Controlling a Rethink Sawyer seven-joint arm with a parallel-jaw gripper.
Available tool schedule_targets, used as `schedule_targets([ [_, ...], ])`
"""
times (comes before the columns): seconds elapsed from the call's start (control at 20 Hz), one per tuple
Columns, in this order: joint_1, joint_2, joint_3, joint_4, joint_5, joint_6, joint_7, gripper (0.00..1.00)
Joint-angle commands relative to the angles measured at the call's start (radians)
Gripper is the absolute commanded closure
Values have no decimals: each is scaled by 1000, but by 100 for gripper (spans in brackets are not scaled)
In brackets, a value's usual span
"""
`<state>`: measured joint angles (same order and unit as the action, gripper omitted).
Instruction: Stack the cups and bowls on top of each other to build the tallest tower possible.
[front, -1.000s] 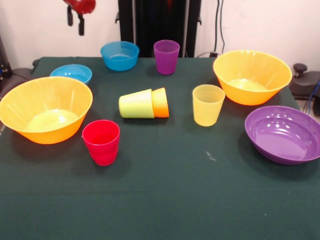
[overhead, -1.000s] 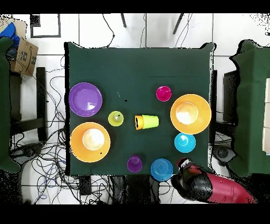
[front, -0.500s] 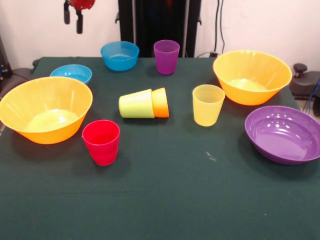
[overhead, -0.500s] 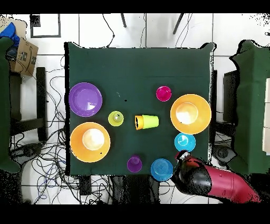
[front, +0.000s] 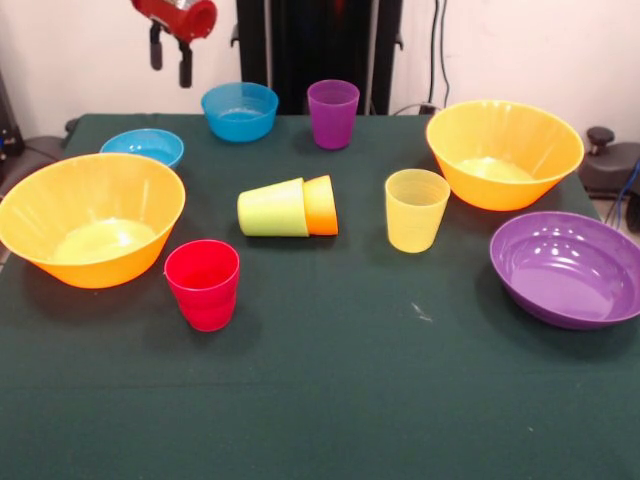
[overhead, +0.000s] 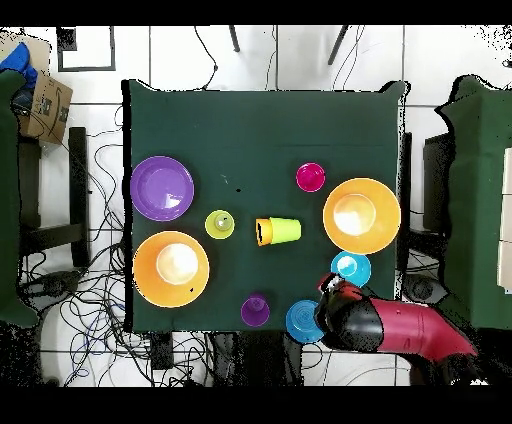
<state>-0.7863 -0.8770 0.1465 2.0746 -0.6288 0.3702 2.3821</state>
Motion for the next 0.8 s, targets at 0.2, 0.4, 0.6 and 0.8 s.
schedule_targets([
  [0.2, 39, 121, 96, -69, -22, -58, -39, 0],
  [0.4, 19, 141, 114, -87, -26, -66, -57, 0],
  [0.6, 1, 158, 140, -126, -22, -45, -84, 0],
  [0.8, 0, 192, 151, -172, -23, -43, -80, 0],
])
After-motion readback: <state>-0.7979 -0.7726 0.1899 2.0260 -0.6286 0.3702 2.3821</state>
